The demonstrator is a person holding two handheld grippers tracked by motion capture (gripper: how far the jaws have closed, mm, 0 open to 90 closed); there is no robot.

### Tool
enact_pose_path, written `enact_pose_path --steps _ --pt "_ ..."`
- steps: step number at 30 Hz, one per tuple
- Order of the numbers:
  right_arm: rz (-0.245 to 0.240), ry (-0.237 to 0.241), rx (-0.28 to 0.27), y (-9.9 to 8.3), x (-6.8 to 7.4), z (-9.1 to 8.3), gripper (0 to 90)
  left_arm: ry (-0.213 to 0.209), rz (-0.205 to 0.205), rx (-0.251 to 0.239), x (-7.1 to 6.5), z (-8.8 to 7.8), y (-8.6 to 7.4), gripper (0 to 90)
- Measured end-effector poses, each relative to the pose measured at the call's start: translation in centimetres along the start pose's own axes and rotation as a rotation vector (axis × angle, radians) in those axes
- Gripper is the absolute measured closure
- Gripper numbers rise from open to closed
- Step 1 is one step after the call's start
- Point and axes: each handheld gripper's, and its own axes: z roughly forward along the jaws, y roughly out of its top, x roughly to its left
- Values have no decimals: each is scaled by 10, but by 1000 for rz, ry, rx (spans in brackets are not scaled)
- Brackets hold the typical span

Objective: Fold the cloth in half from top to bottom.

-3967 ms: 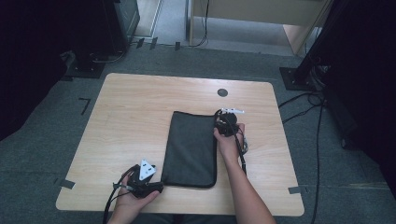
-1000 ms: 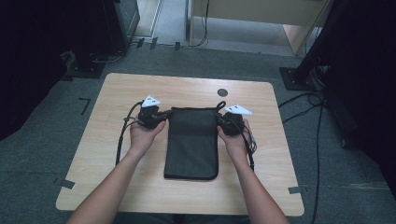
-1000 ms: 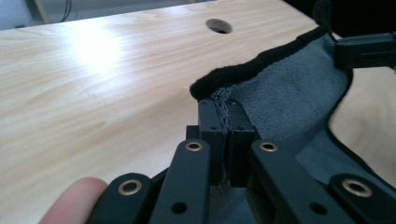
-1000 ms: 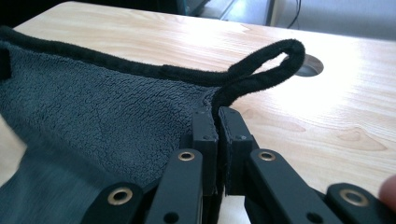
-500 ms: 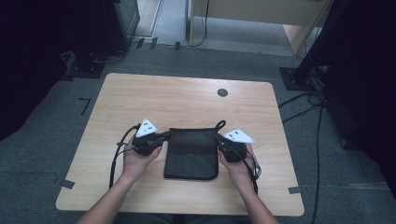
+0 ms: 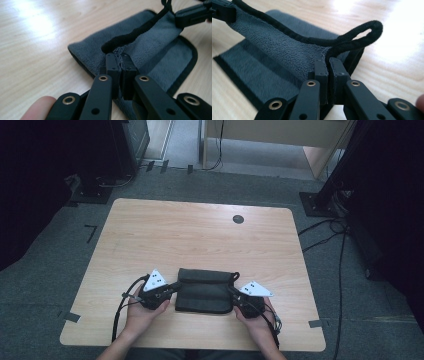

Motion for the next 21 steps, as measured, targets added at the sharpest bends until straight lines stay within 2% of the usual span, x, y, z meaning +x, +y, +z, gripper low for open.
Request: enact_pose_path --steps 5,7,9,12,15,16,19,21 --pt "-4 9 5 -8 4 -7 852 -23 24 14 -8 -4 -13 876" --pt "0 15 2 -13 5 -13 846 -26 25 28 -9 -5 -20 861" --pt "3 21 -3 -15 5 -19 845 -33 14 34 -9 -6 -22 848" --pt "-4 36 -3 -17 5 -24 838 -42 21 49 -8 -7 -24 804" --pt "-15 51 25 -21 4 -29 798 -52 31 75 -5 -9 -29 766" --pt "-14 59 56 -25 -1 -32 746 -62 32 83 -2 -11 -32 705" --pt "-28 55 96 -33 -10 -35 696 -39 28 97 5 -16 -37 670" --pt "-10 9 120 -38 -20 -37 721 -4 -2 87 10 -18 -37 667"
